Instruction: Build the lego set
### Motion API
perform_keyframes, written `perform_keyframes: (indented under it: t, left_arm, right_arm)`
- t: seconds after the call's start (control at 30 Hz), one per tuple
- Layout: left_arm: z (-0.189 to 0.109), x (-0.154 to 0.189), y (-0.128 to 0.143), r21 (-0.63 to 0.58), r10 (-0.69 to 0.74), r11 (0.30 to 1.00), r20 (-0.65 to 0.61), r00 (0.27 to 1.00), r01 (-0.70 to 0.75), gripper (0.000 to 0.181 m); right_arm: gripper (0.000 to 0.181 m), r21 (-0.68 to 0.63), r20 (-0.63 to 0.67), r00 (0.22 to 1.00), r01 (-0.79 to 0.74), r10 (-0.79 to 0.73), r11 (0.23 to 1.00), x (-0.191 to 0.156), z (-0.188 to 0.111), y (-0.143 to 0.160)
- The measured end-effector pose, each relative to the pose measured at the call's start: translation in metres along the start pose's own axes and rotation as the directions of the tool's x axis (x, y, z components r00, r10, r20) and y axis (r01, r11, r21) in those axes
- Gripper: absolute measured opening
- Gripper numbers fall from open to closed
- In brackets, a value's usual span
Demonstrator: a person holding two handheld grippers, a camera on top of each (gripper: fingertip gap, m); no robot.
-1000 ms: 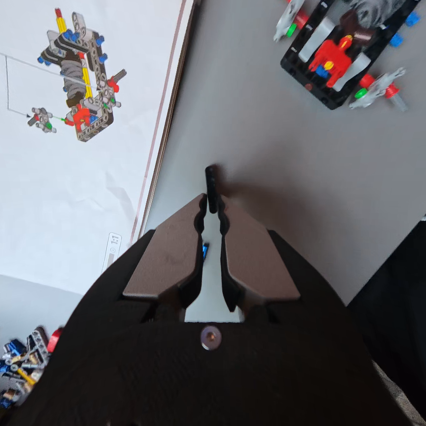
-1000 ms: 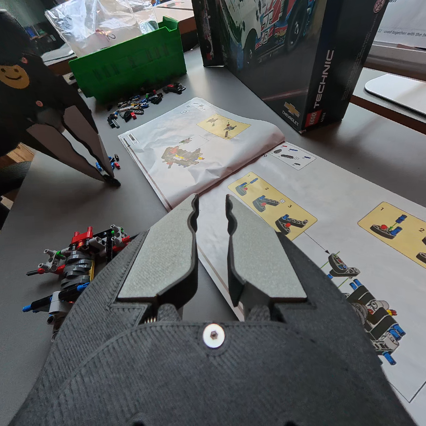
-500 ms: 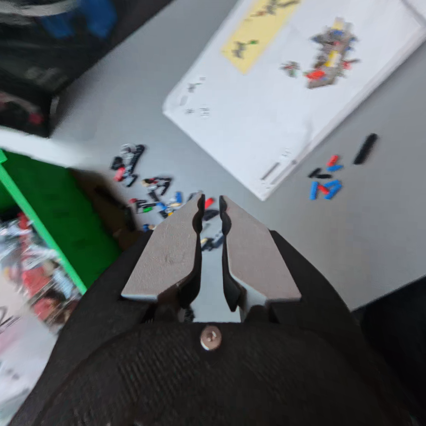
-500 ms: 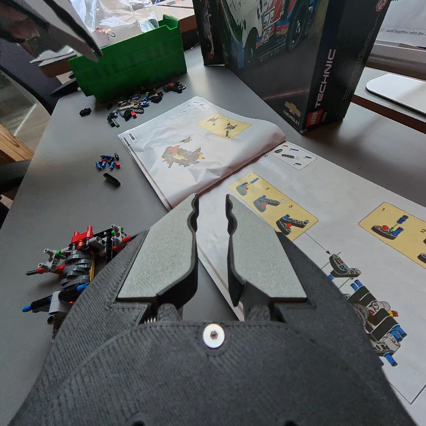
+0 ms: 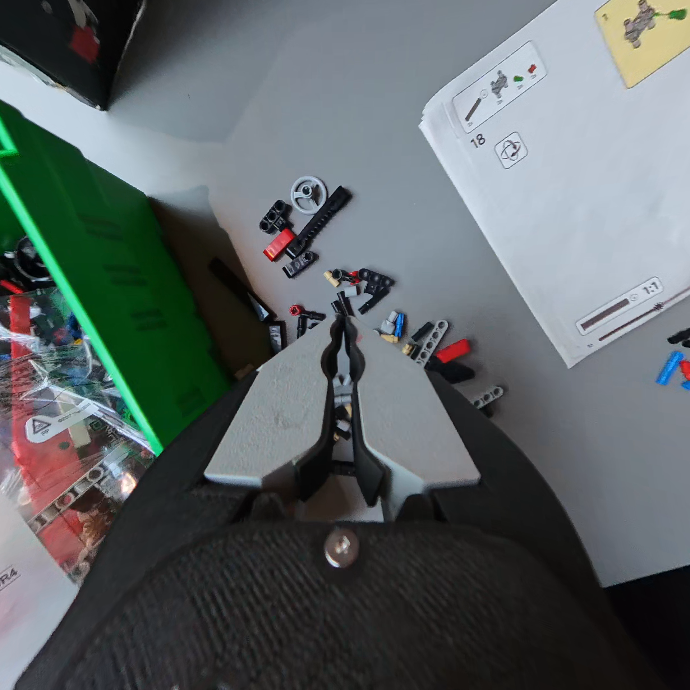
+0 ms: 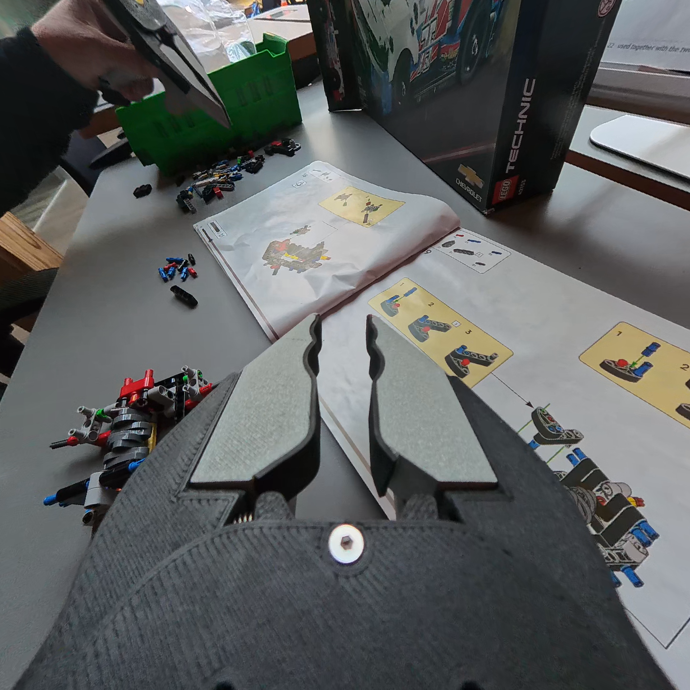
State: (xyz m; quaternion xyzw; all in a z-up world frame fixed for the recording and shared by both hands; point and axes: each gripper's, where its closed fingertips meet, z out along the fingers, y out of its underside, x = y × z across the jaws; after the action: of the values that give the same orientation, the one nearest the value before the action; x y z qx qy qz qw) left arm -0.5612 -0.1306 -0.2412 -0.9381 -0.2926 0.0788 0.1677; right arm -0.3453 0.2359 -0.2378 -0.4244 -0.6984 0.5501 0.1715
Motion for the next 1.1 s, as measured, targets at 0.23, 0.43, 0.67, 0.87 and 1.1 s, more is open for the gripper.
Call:
perform_keyframes:
  t: [0.23,0.43,0.67,0.87,1.1]
  left_arm:
    - [0.009,0.007,0.006,-0.018,0.008,1.0,-0.025,1.0,-0.008,0.0]
    - [0.005,0.003,0.015,-0.02,-0.004,1.0,-0.009,1.0,0.004,0.0]
    - [0.004,-0.002,0.021,-0.016,-0.039,0.999,-0.011,0.999,0.039,0.0]
    - [0.003,-0.004,0.023,-0.018,-0.038,0.999,-0.001,0.999,0.038,0.0]
    - [0.012,-0.035,0.03,-0.086,-0.058,0.994,0.159,0.986,0.072,0.008]
  right_arm:
    - [0.021,-0.003,0.004,1.0,-0.002,0.002,1.0,0.0,0.0,0.0]
    - [0.021,-0.005,0.004,1.0,-0.002,0.002,1.0,0.0,0.001,0.001]
    - [0.021,-0.002,0.003,1.0,-0.003,0.003,1.0,0.0,0.0,0.0]
    - [0.021,-0.004,0.001,1.0,0.002,-0.002,1.0,0.0,0.001,0.0]
    - [0.021,-0.004,0.002,1.0,0.003,-0.003,1.0,0.0,0.001,0.0]
